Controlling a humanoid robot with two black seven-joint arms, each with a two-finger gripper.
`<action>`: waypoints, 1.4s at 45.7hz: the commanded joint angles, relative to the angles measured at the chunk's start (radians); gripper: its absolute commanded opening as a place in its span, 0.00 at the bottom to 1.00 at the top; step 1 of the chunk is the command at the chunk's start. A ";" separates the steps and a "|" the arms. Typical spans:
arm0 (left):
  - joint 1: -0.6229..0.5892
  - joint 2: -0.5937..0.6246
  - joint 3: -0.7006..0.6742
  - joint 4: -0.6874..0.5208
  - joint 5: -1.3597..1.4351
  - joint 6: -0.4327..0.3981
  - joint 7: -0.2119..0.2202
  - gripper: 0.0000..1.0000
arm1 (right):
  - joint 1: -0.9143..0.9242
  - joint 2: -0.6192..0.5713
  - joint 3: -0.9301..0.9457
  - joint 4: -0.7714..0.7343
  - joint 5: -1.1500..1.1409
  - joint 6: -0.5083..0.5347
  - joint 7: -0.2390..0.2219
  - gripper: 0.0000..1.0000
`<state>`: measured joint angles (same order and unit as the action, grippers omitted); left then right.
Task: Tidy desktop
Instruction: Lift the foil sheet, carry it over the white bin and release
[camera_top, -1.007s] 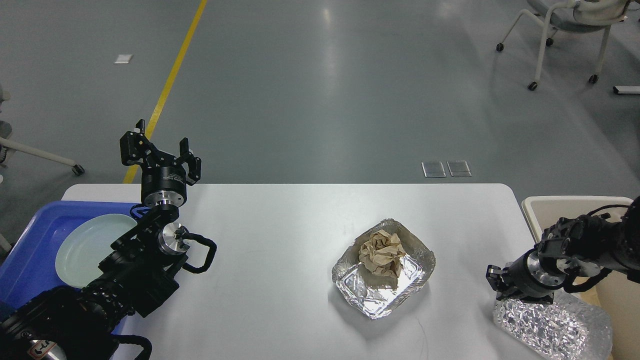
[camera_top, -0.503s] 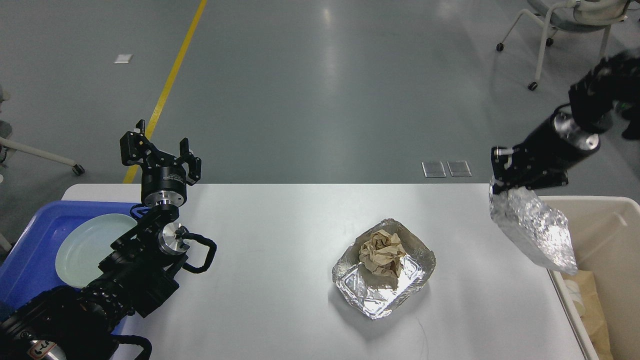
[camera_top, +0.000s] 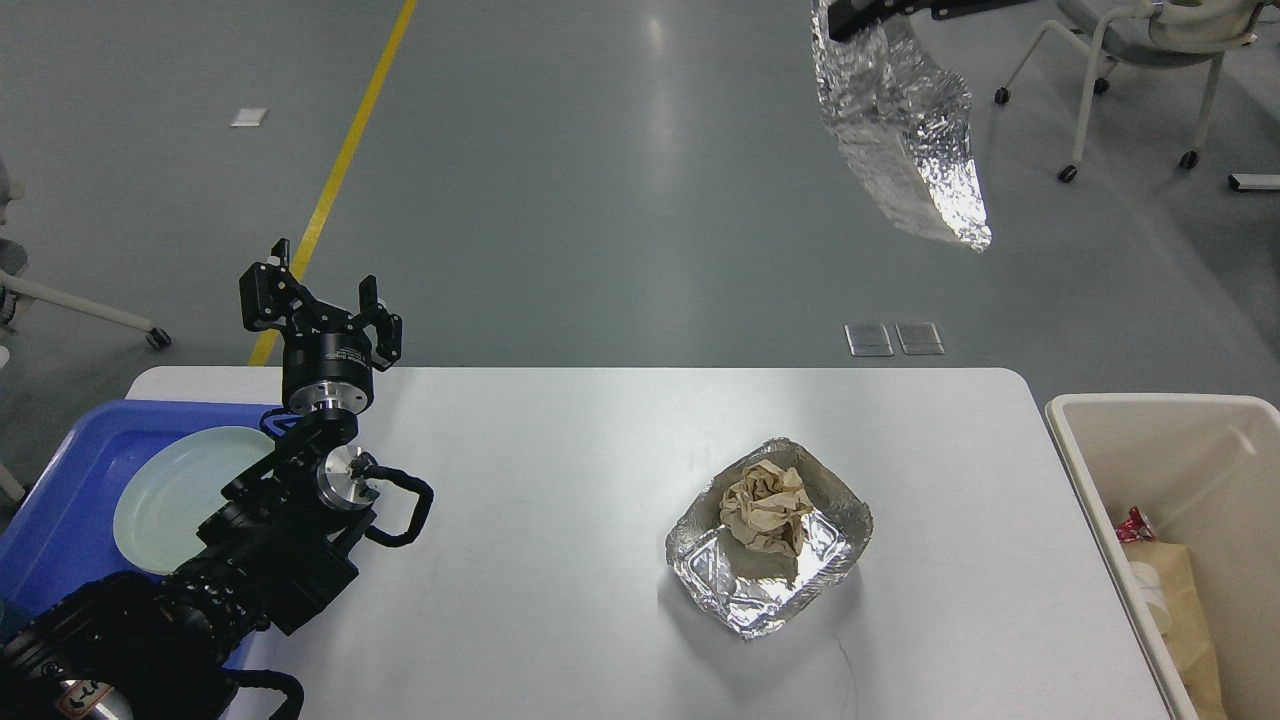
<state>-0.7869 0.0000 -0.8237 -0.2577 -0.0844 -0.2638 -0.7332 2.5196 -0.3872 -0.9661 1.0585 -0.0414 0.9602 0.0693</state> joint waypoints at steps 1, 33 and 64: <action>0.000 0.000 0.000 0.000 0.000 0.000 0.000 1.00 | 0.036 0.001 0.017 0.005 0.000 0.000 0.000 0.00; 0.000 0.000 0.000 0.000 0.000 0.000 0.000 1.00 | -0.861 -0.010 -0.327 -0.416 -0.227 -0.165 -0.002 0.00; 0.000 0.000 0.000 0.000 0.000 0.000 0.000 1.00 | -1.153 -0.004 -0.220 -0.704 -0.207 -0.222 0.009 1.00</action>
<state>-0.7869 0.0000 -0.8237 -0.2577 -0.0844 -0.2638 -0.7332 1.2833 -0.3900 -1.2479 0.2904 -0.2492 0.6901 0.0772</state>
